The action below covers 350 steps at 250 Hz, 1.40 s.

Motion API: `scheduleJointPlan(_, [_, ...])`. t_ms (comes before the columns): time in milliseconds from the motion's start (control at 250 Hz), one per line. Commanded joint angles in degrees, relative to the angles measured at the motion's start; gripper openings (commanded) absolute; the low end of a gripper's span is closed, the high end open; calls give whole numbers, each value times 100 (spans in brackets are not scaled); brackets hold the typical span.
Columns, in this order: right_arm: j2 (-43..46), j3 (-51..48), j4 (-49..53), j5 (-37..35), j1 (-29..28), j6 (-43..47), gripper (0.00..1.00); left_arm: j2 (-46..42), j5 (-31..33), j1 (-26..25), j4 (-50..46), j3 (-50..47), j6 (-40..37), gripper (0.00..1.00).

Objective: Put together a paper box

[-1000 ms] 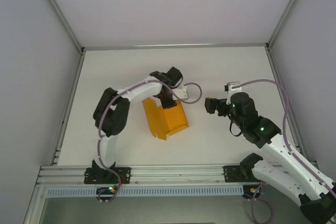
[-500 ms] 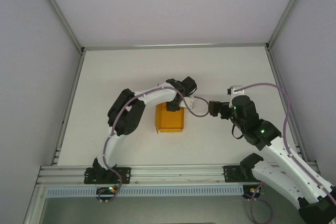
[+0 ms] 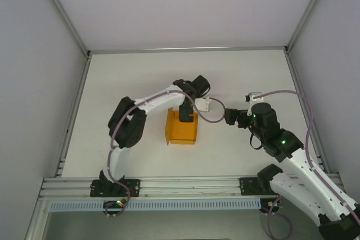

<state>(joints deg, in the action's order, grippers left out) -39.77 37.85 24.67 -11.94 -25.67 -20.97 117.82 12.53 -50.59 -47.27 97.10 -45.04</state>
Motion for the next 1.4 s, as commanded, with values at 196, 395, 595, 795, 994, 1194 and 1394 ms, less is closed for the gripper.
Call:
scheduleJointPlan(196, [-181,234,130,773,83,560,100,-1508,-767,481,747,26,1296,100])
scheduleJointPlan(395, [-2165,1024,-249,2103,-57,1383,100,-2573,-423,1816,1178,-480,4080,100])
scheduleJointPlan(595, [-5029,2758,-5,2396,-593,2278,88,-4152,62,2968,1592,-2813,5730,100])
scheduleJointPlan(795, [-6925,4195,217,2409,-808,2643,75,-5091,-761,3837,1967,-4346,6431,100])
scheduleJointPlan(994, [-7610,4609,160,2702,-881,2625,67,-5195,-696,3994,1937,-4503,6422,100])
scheduleJointPlan(1194, [-7651,4375,38,2472,-887,2360,38,-5182,-764,3995,2004,-4509,6398,100])
scheduleJointPlan(1394, [-7207,3781,-282,1771,-930,1783,16,-5199,-717,3994,2011,-4516,6425,100])
